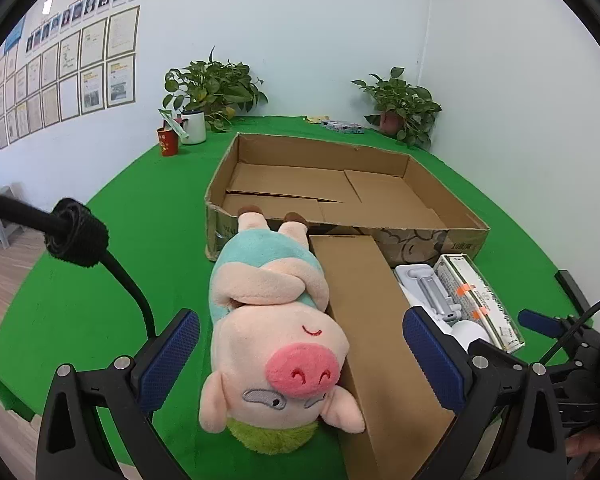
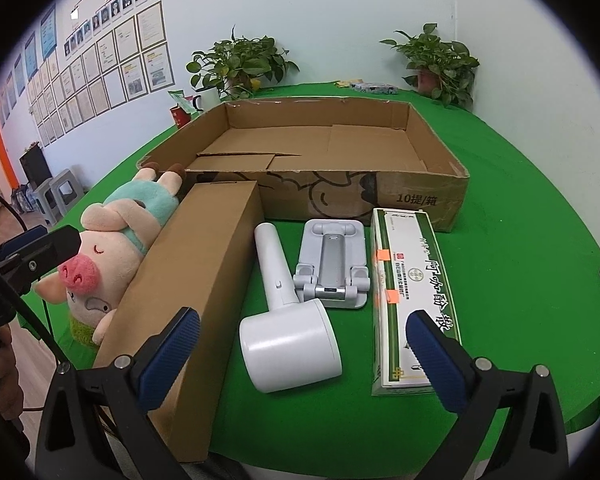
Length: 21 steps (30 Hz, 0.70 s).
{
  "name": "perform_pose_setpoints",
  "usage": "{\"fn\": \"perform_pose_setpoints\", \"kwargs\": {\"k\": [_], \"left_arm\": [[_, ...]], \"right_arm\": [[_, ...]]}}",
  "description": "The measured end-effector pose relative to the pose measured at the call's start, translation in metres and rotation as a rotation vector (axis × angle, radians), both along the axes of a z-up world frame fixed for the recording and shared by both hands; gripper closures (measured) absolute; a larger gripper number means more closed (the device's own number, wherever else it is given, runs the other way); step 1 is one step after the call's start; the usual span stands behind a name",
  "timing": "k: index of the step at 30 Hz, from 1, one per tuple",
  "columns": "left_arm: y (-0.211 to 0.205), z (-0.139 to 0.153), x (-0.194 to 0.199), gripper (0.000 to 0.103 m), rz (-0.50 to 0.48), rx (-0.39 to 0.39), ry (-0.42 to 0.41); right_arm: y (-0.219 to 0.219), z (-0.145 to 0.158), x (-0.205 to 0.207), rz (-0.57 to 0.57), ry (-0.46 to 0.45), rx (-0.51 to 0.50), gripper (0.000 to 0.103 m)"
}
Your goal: Organize objects
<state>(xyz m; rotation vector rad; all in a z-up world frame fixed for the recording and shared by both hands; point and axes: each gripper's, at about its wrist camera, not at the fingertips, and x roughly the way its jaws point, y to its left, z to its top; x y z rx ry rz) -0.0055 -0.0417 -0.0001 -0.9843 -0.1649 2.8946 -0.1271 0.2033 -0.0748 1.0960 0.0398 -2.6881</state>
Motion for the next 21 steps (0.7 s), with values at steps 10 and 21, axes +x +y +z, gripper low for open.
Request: {"fn": "perform_pose_setpoints", "kwargs": {"k": [10,21], "left_arm": [[-0.008,0.002,-0.014,0.001,-0.01,0.023,-0.019],[-0.024,-0.002,-0.017,0.001,-0.033,0.077,-0.056]], "right_arm": [[-0.005,-0.003,-0.008,0.05,0.0,-0.027,0.001],[-0.02,0.004,-0.012,0.117,0.025,-0.018,0.001]]}}
